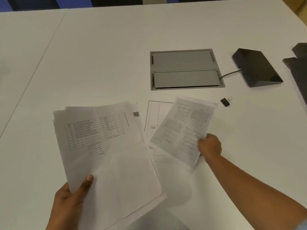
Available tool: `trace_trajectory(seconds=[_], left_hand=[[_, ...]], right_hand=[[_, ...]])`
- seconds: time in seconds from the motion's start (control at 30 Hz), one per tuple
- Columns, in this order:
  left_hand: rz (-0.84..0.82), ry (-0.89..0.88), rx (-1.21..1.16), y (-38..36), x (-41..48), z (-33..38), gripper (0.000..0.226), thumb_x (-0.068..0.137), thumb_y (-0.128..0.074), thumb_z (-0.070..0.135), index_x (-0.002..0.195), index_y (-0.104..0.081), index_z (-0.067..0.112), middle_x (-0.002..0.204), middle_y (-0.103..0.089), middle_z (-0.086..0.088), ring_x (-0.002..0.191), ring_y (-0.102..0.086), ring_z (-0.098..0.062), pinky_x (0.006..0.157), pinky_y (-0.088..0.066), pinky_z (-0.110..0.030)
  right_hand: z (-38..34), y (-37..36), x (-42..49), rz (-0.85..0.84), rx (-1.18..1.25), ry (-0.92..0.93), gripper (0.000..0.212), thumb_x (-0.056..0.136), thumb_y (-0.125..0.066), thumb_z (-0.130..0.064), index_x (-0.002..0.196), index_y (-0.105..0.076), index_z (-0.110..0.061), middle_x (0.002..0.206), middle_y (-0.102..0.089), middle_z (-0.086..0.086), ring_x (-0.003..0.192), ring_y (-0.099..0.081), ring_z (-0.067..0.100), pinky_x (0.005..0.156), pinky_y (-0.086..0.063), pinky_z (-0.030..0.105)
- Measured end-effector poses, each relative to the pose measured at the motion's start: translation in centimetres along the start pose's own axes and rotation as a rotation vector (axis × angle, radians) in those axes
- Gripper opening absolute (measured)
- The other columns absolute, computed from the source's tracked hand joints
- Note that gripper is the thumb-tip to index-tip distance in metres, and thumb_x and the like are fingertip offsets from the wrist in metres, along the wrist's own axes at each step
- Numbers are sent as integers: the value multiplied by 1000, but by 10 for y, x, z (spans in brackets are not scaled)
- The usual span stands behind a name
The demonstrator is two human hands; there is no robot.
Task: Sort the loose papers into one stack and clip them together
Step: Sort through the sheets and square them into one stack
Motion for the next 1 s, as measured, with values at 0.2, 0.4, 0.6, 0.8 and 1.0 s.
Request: trace_trajectory(seconds=[0.2, 0.4, 0.6, 0.8, 1.0], left_hand=[[-22, 24, -73, -1, 10, 3, 18, 86, -71, 22, 98, -73, 10, 78, -80, -3, 79, -70, -32, 78, -53, -42], [-42, 15, -99, -5, 9, 11, 14, 87, -69, 21, 95, -72, 10, 73, -79, -2, 72, -70, -29, 70, -53, -38], [-17, 8, -94, 2, 11, 7, 17, 85, -71, 23, 96, -73, 11, 80, -80, -4, 79, -70, -33, 81, -54, -46], [-53, 18, -80, -11, 6, 3, 17, 86, -71, 23, 96, -73, 10, 79, -80, -6, 80, -71, -35, 82, -54, -48], [-143, 4, -65, -39, -5, 4, 17, 88, -68, 25, 95, -73, 10, 80, -80, -4, 78, -71, -33, 75, -55, -42]], right_hand=[[-20, 17, -6, 7, 255, 131, 11, 93, -61, -15, 101, -65, -8, 100, -67, 7, 90, -64, 26, 78, -52, 32], [-41, -32, -8, -212, 14, 244, 13, 93, -57, -11, 98, -68, -6, 98, -69, 10, 79, -61, 19, 60, -47, 21], [-3, -27, -8, -197, -221, 263, 13, 91, -59, -12, 79, -63, -11, 98, -72, 16, 92, -68, 33, 72, -49, 27], [63, 40, -6, -238, -473, 197, 17, 91, -56, -13, 74, -58, -15, 86, -69, 12, 72, -60, 25, 62, -44, 27], [97, 85, -6, -258, -372, 133, 31, 91, -63, -13, 62, -54, -17, 64, -55, -3, 61, -53, 15, 50, -35, 21]])
Point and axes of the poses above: each hand's wrist, its own x-axis towards the middle knuckle, its own y-axis out of the back of the hand, z = x × y, the point moved 3 cm from there along x, towards the middle knuckle
